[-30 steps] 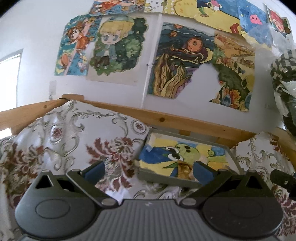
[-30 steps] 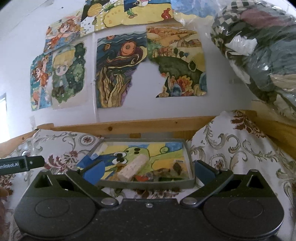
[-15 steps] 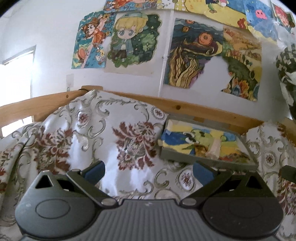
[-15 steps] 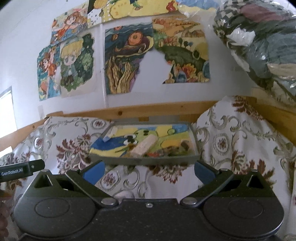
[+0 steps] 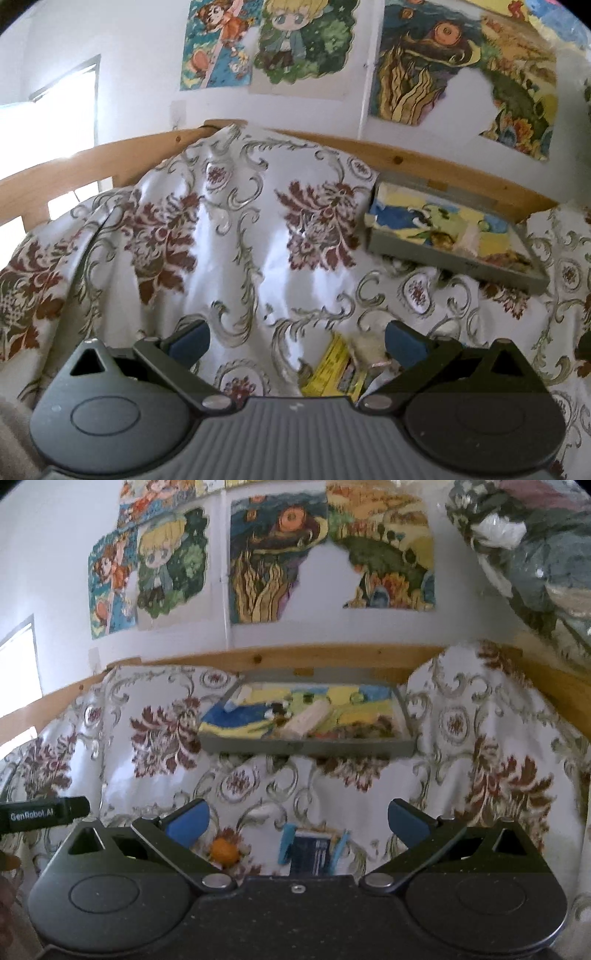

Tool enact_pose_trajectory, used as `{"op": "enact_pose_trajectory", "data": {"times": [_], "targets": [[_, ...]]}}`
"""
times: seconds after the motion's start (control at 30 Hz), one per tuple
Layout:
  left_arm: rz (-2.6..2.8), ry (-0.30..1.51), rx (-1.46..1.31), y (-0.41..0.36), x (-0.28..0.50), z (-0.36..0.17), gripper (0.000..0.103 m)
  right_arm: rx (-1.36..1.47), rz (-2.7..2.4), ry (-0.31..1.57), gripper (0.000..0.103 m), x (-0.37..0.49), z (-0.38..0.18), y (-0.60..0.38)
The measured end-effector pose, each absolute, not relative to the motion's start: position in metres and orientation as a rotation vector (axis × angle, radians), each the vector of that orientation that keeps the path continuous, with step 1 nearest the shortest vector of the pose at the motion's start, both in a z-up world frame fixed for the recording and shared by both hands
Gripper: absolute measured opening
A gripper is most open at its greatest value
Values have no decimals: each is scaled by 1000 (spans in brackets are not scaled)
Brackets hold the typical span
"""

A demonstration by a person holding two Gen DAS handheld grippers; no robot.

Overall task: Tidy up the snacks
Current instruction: 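Move both tools back over the remaining snack pile, then lower the right tool onto the dark blue stick pack and close it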

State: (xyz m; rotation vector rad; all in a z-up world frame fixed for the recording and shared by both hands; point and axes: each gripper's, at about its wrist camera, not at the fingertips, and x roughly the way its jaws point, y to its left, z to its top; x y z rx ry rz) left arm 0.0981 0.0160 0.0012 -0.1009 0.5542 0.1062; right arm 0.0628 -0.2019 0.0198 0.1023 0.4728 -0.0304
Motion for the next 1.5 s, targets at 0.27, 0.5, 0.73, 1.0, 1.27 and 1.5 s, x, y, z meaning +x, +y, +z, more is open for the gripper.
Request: {"op": "enact_pose_trajectory", "data": {"times": [0.27, 0.5, 0.73, 1.0, 1.27, 1.5], "targets": [[119, 658, -64, 14, 94, -7, 103, 75, -14, 574, 102, 64, 7, -189], [135, 740, -7, 8, 96, -15, 103, 86, -22, 681, 102, 73, -5, -189], [111, 784, 39, 1, 99, -19, 103, 92, -27, 754, 102, 81, -14, -190], [67, 812, 47, -4, 105, -22, 103, 98, -34, 771, 102, 85, -16, -193], [13, 842, 37, -6, 118, -24, 103, 98, -38, 789, 102, 89, -18, -194], [-54, 899, 57, -12, 131, -30, 103, 105, -53, 825, 102, 95, -24, -198]]}}
